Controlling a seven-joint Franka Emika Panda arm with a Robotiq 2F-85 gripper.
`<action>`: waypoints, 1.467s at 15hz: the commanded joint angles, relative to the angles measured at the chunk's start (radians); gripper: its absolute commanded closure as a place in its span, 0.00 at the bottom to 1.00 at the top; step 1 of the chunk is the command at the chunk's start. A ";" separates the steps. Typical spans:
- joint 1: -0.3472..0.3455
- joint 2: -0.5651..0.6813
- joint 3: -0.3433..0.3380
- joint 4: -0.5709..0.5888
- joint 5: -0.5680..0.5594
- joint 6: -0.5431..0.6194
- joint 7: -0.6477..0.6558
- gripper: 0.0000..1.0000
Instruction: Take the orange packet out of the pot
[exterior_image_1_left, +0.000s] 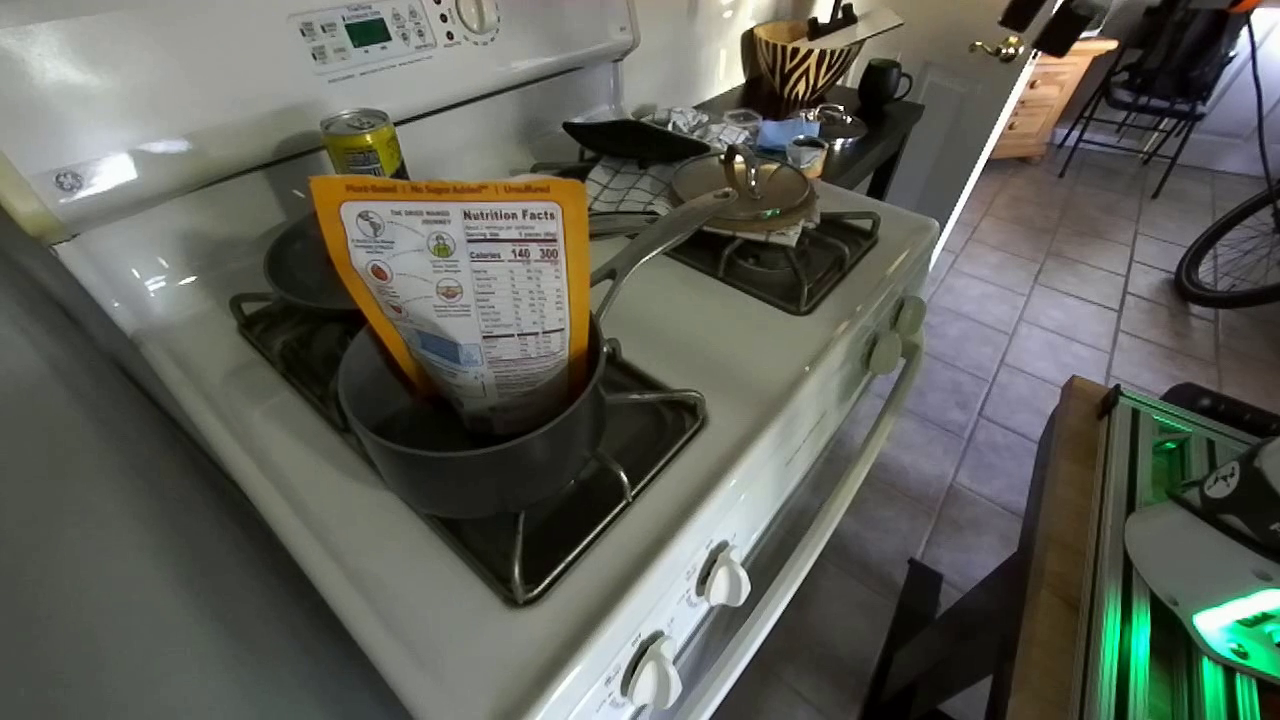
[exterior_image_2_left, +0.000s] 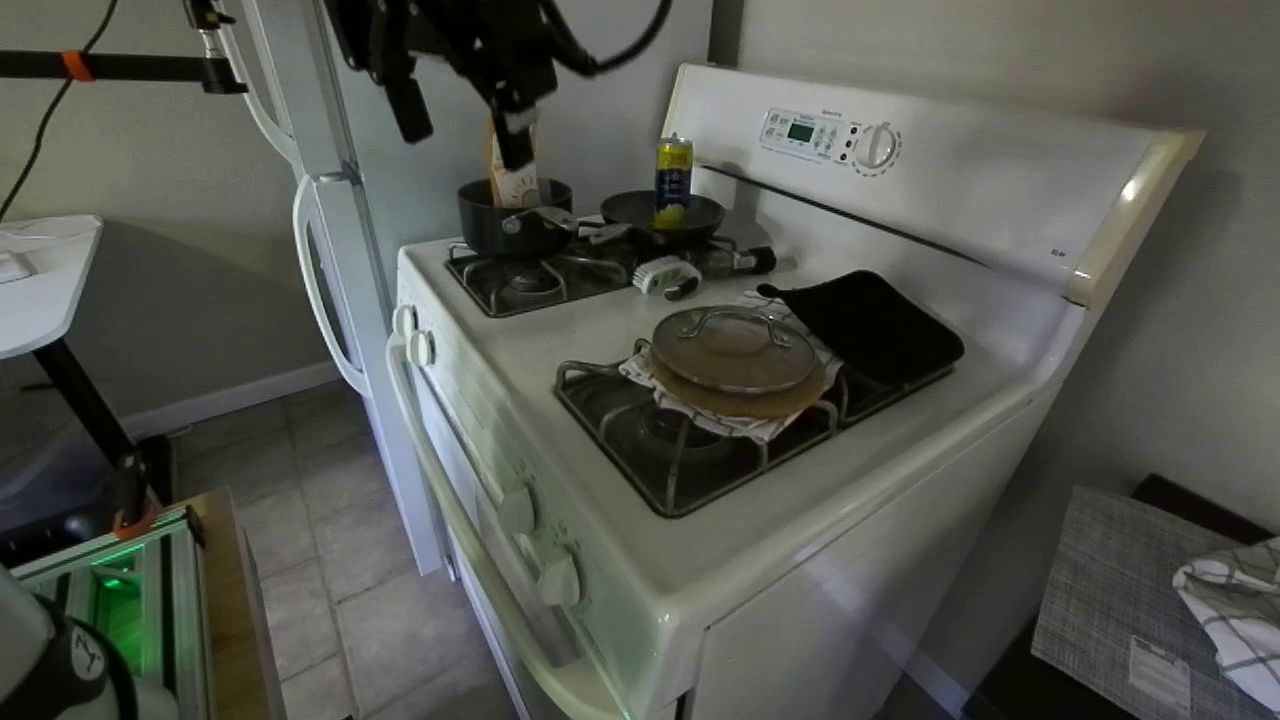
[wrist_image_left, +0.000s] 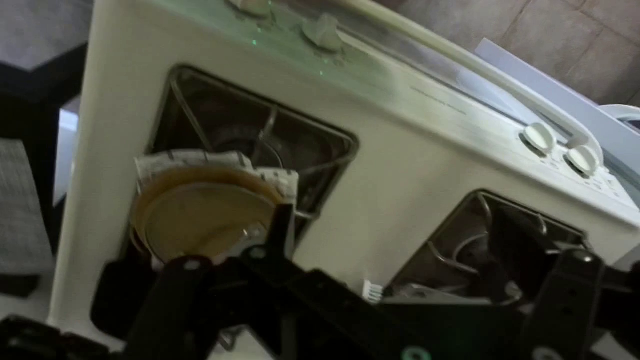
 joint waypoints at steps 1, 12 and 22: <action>0.099 0.102 0.077 0.102 0.056 0.098 0.020 0.00; 0.149 0.188 0.126 0.151 0.073 0.247 0.026 0.00; 0.258 0.538 0.246 0.387 0.156 0.358 0.040 0.00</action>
